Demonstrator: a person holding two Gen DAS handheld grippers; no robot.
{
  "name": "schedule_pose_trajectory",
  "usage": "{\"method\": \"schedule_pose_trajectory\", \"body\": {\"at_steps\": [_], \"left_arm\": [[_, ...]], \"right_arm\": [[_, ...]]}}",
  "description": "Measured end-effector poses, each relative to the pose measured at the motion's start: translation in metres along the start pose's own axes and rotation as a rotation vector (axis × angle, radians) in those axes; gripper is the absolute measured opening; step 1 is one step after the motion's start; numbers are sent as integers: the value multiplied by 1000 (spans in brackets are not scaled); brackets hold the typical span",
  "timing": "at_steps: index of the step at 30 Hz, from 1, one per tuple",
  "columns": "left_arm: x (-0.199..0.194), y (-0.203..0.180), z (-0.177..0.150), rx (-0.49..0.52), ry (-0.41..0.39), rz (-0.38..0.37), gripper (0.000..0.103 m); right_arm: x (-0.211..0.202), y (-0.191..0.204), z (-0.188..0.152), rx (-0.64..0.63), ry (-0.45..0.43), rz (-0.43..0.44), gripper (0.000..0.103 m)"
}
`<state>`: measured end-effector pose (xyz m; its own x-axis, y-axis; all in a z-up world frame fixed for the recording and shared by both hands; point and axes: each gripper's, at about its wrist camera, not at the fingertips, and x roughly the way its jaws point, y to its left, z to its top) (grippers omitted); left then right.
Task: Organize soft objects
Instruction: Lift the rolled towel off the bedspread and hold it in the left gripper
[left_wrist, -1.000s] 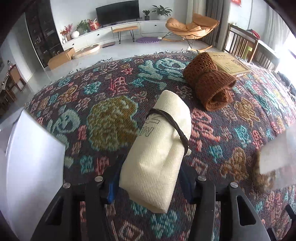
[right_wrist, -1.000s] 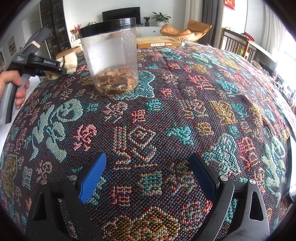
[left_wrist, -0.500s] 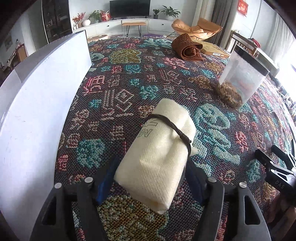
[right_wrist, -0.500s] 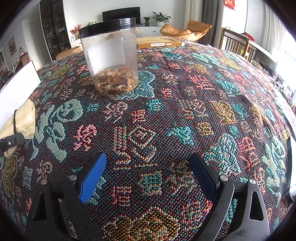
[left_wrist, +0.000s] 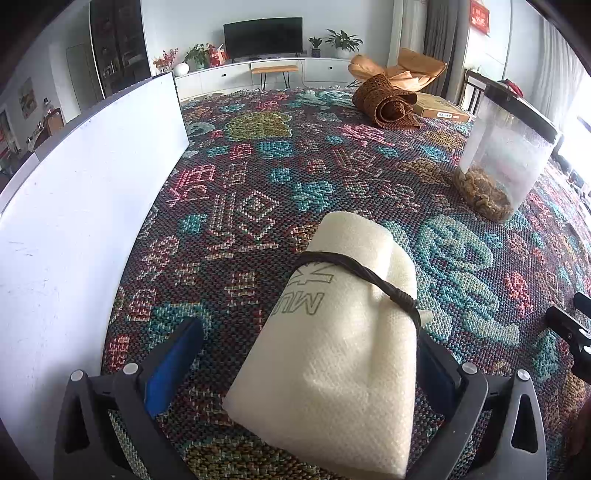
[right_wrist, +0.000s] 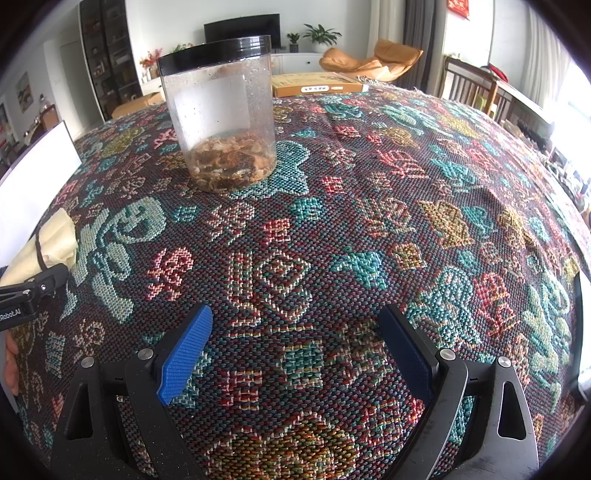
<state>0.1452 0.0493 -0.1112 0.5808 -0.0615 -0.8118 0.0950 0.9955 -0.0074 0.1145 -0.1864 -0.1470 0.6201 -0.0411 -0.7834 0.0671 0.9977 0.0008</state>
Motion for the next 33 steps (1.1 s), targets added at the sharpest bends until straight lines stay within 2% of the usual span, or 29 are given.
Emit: {"method": "schedule_pose_trajectory", "body": {"at_steps": [16,24,33], "left_arm": [[-1,1,-1,-2,0,-1,103],[1,14,3,-93,-3,52,103],[3,14,3,-92,-1,61,103]], "right_arm": [[0,0,0,0,0,0,94],[0,0,0,0,0,0,94],[0,0,0,0,0,0,94]]}}
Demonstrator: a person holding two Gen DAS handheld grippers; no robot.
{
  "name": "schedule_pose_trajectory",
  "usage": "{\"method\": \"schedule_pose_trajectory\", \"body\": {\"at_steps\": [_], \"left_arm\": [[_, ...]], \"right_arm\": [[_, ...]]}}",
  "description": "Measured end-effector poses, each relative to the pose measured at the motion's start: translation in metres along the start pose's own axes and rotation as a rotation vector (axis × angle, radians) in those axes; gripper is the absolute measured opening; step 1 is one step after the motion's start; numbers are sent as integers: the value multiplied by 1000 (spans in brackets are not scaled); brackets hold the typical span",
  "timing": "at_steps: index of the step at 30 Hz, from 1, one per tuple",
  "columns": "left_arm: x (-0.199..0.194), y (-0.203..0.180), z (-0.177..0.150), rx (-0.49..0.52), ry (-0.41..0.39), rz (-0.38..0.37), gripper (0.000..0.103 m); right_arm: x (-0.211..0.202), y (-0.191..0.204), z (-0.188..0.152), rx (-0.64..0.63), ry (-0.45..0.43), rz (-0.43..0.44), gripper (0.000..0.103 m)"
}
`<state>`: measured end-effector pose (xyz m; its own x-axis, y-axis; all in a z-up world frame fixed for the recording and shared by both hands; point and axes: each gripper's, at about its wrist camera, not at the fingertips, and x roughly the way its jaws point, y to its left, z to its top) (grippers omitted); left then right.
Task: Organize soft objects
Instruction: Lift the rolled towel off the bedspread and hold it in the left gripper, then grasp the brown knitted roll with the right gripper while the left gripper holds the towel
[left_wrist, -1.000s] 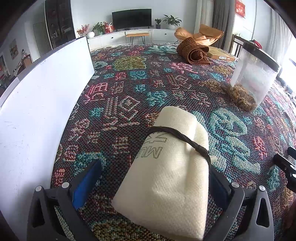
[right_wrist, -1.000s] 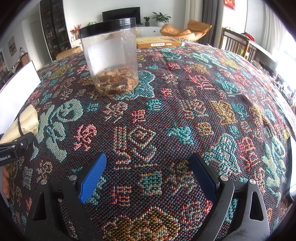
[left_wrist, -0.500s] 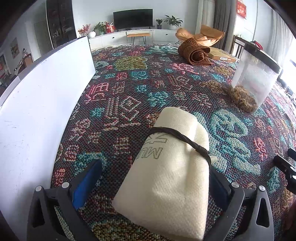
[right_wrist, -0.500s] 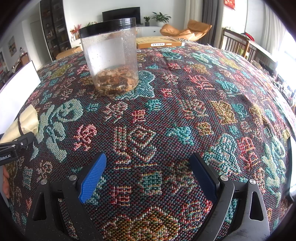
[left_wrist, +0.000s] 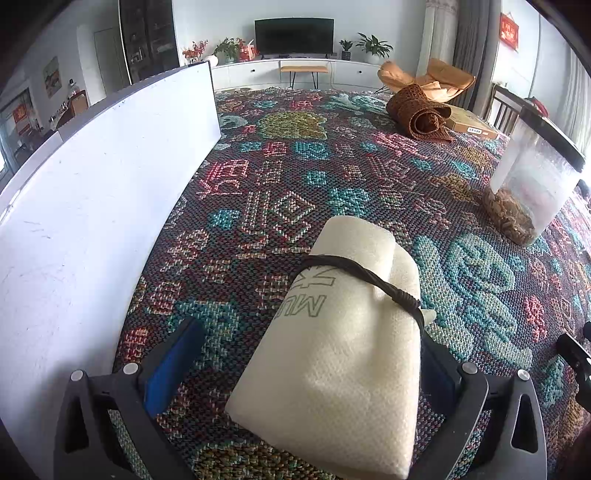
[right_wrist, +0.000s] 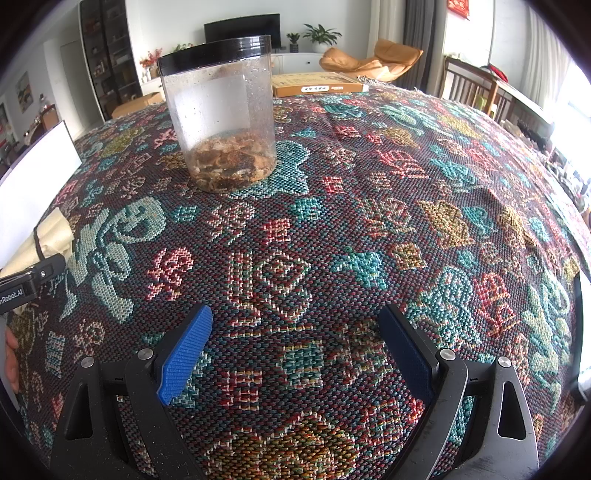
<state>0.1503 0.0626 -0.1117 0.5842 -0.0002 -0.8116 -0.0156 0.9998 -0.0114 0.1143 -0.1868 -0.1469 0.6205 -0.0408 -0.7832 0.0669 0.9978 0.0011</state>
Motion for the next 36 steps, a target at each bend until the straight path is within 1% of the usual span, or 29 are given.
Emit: {"method": "schedule_pose_trajectory", "body": {"at_steps": [14,16,19,20,22,23,25,27,29,31,32,34,36], "left_arm": [[-1,0,-1,1,0,0,103],[-1,0,0,1,0,0,103],[-1,-1,0,1,0,0,103],[0,-1,0,2,0,0,103],[0,-1,0,1,0,0,103],[-1,-1,0,1,0,0,103],[0,-1,0,1,0,0,103],[0,-1,0,1,0,0,103],[0,-1,0,1,0,-1,103],[0,-1,0,1,0,-1,103],[0,-1,0,1,0,-1,103],[0,-1,0,1,0,-1,103],[0,-1,0,1,0,-1,103]], "right_arm": [[0,0,0,1,0,1,94],[-1,1,0,7,-5,10,92],[-13,-14,-3,73,-45,53,92],[-22,-21,-2,102,-74,64,92],[-48,-36,9,136,-162,67,92],[-62,-41,22,126,-197,64,92],[-87,-42,64,86,-234,71,92],[-102,-31,116,14,-226,98,92],[-101,-4,170,-93,-161,120,92],[-82,26,217,-177,-78,133,92],[-69,38,237,-189,-37,137,92],[-36,58,270,-168,52,166,92],[0,80,292,-157,145,180,92]]}}
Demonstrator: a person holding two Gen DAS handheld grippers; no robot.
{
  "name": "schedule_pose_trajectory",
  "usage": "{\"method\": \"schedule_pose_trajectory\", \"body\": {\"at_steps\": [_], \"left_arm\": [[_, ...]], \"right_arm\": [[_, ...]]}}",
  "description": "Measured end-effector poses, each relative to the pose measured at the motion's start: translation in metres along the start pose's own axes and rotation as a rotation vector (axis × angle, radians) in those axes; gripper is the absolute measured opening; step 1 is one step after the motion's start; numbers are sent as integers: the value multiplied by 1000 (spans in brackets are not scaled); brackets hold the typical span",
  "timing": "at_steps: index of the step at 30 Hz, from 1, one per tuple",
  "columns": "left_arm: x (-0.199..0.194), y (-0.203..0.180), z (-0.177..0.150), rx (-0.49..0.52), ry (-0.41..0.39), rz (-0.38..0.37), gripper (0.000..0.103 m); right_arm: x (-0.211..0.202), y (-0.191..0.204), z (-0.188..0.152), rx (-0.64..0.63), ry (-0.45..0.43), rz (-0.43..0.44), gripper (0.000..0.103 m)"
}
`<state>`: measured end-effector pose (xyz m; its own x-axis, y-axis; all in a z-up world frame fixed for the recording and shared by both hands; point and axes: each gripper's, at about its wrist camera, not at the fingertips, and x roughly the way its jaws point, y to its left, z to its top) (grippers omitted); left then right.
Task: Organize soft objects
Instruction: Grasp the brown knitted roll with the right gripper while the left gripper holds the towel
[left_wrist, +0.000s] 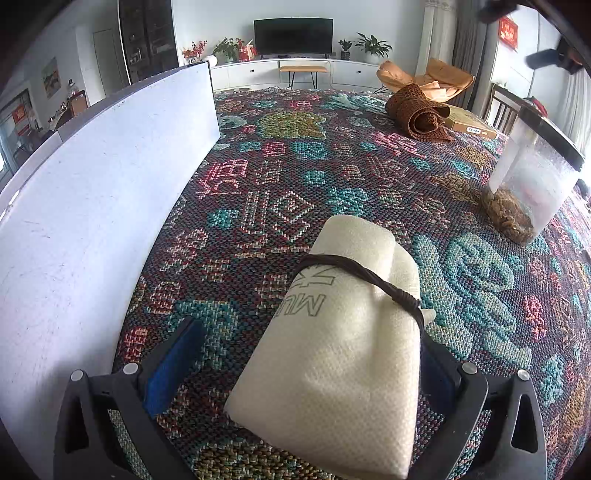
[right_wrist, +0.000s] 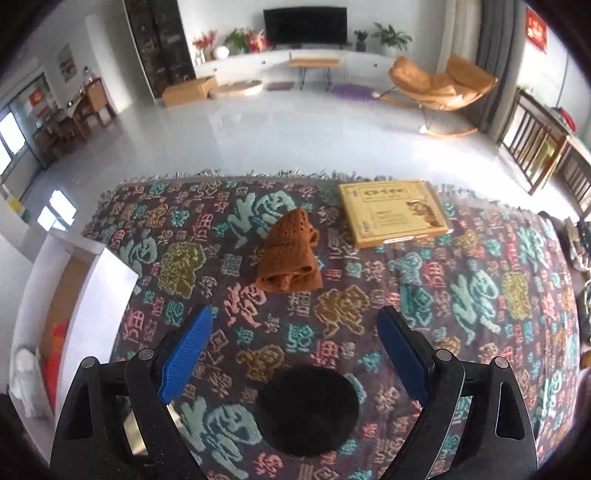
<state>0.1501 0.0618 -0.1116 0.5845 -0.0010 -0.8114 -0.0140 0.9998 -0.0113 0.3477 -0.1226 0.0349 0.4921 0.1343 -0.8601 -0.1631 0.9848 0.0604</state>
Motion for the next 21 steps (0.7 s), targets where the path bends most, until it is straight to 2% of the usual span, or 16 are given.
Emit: {"method": "schedule_pose_trajectory", "body": {"at_steps": [2,5,7,11,15,16,17,18,21], "left_arm": [[0,0,0,0,0,0,103],[0,1,0,-1,0,-1,103],[0,0,0,0,0,0,103],[0,0,0,0,-1,-1,103],[0,0,0,0,-1,-1,103],[0,0,0,0,0,-1,103],[0,0,0,0,0,-1,103],[0,0,0,0,0,-1,103],[0,0,0,0,0,-1,103]], "right_arm": [[40,6,21,30,95,10,92],[91,13,36,75,188,-7,92],[116,19,45,86,228,-60,92],[154,29,55,90,302,-104,92],[181,24,53,100,343,-166,90],[185,23,51,98,353,-179,83],[186,22,48,95,356,-186,69],[187,22,44,73,366,-221,49],[171,19,40,78,326,-211,39]]}}
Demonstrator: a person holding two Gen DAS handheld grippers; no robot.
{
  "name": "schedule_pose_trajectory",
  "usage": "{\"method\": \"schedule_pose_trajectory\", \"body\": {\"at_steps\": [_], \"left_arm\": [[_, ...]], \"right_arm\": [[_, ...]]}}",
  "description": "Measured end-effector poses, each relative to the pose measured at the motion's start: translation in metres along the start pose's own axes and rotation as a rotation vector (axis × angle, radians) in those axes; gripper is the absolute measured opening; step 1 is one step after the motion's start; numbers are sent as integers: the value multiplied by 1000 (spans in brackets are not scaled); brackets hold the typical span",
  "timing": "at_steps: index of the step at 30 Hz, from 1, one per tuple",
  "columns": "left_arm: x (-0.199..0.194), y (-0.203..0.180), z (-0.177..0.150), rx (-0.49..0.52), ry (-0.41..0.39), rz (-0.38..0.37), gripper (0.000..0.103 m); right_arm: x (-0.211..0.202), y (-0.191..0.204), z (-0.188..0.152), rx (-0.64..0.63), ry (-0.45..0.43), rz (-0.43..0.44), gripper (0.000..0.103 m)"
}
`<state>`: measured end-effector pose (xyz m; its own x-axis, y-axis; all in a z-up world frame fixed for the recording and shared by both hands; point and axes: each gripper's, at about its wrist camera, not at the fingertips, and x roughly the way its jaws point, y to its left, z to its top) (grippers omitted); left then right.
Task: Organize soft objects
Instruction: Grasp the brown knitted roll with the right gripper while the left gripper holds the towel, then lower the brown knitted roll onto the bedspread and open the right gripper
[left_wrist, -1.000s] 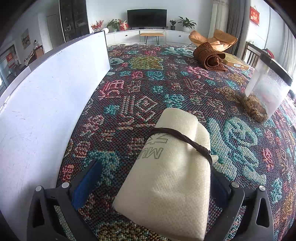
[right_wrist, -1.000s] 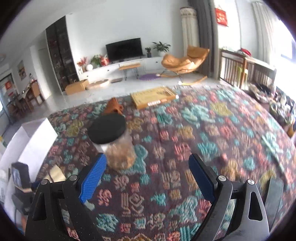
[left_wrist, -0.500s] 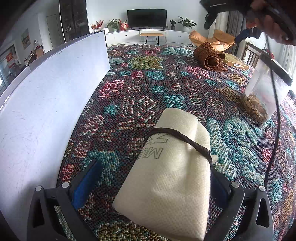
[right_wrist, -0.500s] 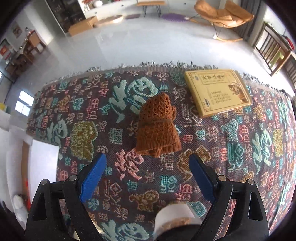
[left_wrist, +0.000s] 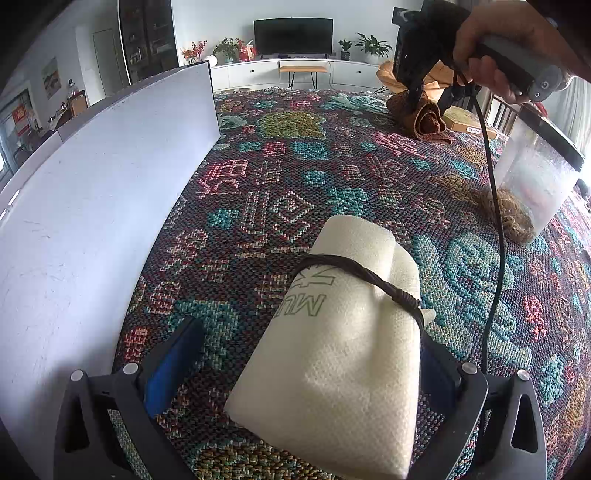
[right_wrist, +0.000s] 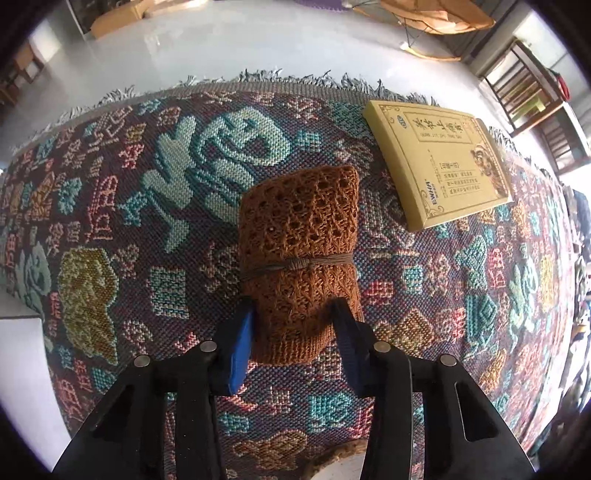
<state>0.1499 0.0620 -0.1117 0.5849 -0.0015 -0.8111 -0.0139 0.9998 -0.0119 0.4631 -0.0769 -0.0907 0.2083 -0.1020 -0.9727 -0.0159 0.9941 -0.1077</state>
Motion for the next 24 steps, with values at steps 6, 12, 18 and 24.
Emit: {"method": "schedule_pose_trajectory", "body": {"at_steps": [6,12,18,24], "left_arm": [[0,-1,0,0,0,0,103],[0,0,0,0,0,-1,103],[0,0,0,0,0,-1,103],[0,0,0,0,0,-1,103]], "right_arm": [[-71,-25,-21,74,-145,96,32],[-155,-67,-58,74,-251,175,32],[-196,-132,-107,87,-299,128,32],[-121,-179,-170,81,-197,-7,33]]}}
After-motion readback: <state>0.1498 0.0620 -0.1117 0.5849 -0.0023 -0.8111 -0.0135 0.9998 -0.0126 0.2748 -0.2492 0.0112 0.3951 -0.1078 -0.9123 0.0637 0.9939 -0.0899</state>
